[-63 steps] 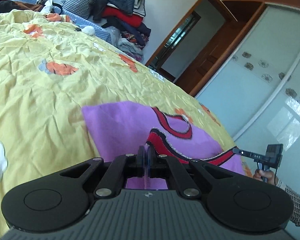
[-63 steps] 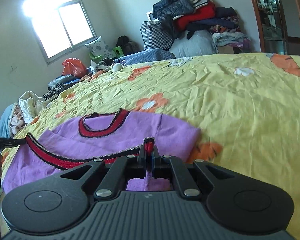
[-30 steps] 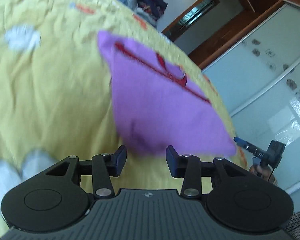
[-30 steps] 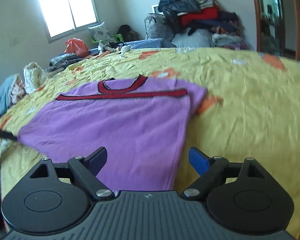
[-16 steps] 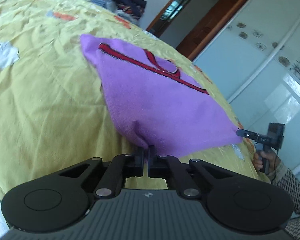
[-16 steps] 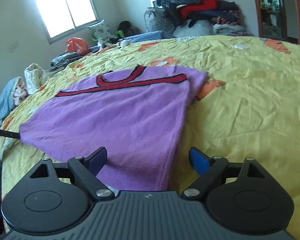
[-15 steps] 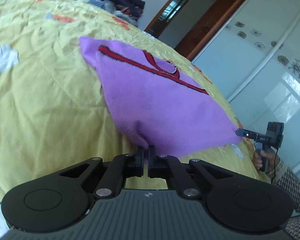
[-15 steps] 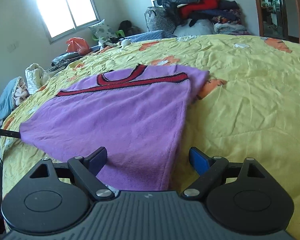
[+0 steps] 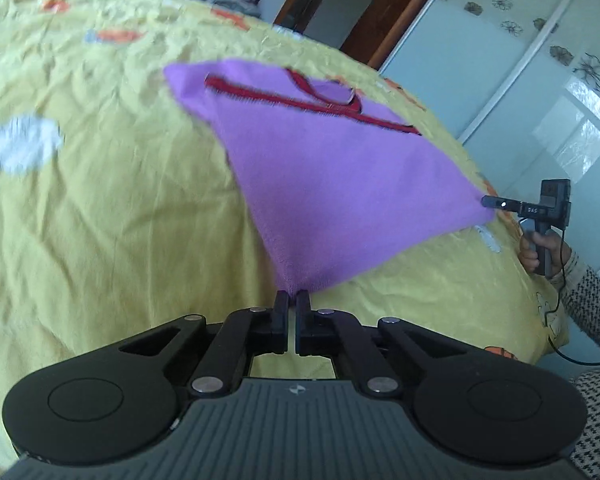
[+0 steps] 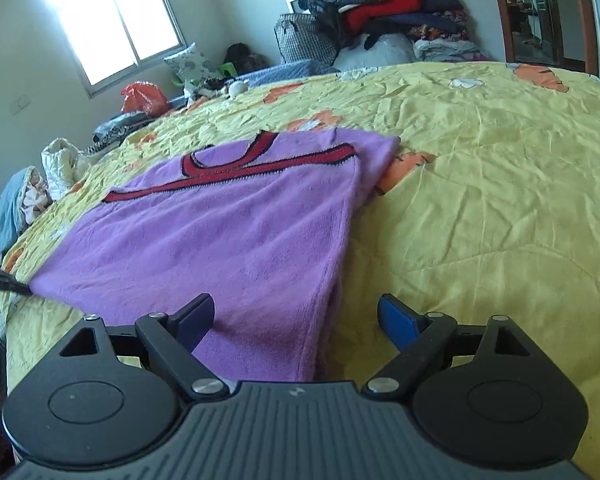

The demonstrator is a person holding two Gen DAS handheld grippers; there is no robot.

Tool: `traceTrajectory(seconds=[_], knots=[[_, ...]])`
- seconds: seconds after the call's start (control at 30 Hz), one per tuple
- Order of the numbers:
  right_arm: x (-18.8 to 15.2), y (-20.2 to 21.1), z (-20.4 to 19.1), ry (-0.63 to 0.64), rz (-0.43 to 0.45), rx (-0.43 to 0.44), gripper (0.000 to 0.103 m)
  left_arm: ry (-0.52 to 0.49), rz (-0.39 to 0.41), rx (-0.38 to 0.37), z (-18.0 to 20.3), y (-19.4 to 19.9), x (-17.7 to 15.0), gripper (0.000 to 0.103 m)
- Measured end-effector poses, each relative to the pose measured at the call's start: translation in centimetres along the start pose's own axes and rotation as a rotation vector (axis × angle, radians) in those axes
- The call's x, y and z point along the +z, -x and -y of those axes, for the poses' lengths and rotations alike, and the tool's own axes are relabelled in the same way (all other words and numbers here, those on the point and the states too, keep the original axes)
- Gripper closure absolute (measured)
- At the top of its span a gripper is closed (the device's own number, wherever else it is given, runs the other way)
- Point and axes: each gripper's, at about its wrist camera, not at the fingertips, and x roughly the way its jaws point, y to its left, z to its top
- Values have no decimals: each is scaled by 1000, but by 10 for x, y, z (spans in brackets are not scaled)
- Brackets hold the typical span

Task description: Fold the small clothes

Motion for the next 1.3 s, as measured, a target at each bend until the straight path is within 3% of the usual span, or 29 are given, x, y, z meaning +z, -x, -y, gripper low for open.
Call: traceTrajectory(seconds=[0.13,0.23,0.27,0.3,0.37,0.43,0.47,0.5,0.53,0.57,0.63,0.73,0.97,1.13,1.3], knots=[[2,2,2,-5,-15,-14,14,-34,52,-11,25,18,19,97],[0,3,4,-30,-5,60,16,-55,98,-18,49,7,35,69],[-1,3,1,-19,3,63,62,-47,102,-16,54,-2,39,60],[-1,1,-5,12,-21,23,98,-44,105,-31,58,-12,42,60],[-2,0,-16,109,-67,-66,98,-31,91,-25,65,-33,49,59],[1,3,-14,125,-100,-95,93,-24,74,-1,70,-49,54,58],[6,5,-16,155,-108,-134,71,-16,78,3,71,-55,58,54],[12,7,-20,188,-96,-196,27,3,81,12,71,-60,62,46],[20,10,-26,213,-60,-243,7,28,87,29,70,-66,68,42],[27,14,-33,231,-6,-242,0,53,100,51,69,-71,74,34],[43,9,-48,258,63,-158,0,108,119,107,68,-86,88,31],[66,-25,-78,265,114,-138,0,160,153,195,73,-112,107,30],[89,-136,-123,200,8,-88,0,207,192,414,89,-155,127,28],[83,-165,-127,217,-63,-127,0,196,172,497,88,-168,133,26],[83,-166,-100,201,-62,-196,0,132,152,571,91,-187,143,21]])
